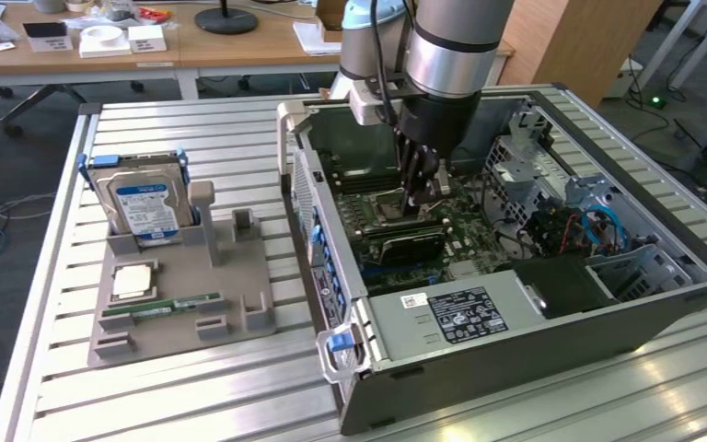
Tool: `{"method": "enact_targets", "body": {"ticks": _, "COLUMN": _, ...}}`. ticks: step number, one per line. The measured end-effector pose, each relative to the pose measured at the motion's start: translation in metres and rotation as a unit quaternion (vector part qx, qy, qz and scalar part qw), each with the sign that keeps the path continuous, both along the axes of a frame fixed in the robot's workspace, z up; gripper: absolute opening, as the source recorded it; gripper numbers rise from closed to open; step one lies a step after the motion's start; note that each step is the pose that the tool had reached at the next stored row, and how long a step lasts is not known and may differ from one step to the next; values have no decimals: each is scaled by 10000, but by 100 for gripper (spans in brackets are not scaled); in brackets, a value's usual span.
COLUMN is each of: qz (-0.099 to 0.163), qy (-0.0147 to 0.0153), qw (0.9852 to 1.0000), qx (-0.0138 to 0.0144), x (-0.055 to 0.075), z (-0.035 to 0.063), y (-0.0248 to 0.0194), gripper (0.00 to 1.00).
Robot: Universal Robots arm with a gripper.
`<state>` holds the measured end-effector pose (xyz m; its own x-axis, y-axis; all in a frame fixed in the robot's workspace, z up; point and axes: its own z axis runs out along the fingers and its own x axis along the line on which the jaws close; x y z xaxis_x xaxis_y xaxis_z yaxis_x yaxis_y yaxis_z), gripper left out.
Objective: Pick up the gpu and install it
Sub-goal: 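Press down on the gpu until it lock into place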
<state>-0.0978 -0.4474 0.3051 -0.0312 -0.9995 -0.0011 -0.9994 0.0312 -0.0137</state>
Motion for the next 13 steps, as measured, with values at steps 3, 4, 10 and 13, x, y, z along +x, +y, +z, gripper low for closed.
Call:
{"method": "enact_targets", "body": {"ticks": 3, "qz": 0, "qy": 0, "qw": 10000, "qx": 1, "x": 0, "z": -10, "y": 0, "gripper": 11}}
{"method": "enact_targets", "body": {"ticks": 4, "qz": 0, "qy": 0, "qw": 10000, "qx": 0, "x": 0, "z": -12, "y": 0, "gripper": 11}}
{"method": "enact_targets", "body": {"ticks": 10, "qz": -1, "qy": -1, "qw": 10000, "qx": 2, "x": -1, "z": -15, "y": -8, "gripper": 11}}
{"method": "enact_targets", "body": {"ticks": 13, "qz": 0, "qy": 0, "qw": 10000, "qx": 0, "x": 0, "z": -15, "y": -10, "gripper": 11}}
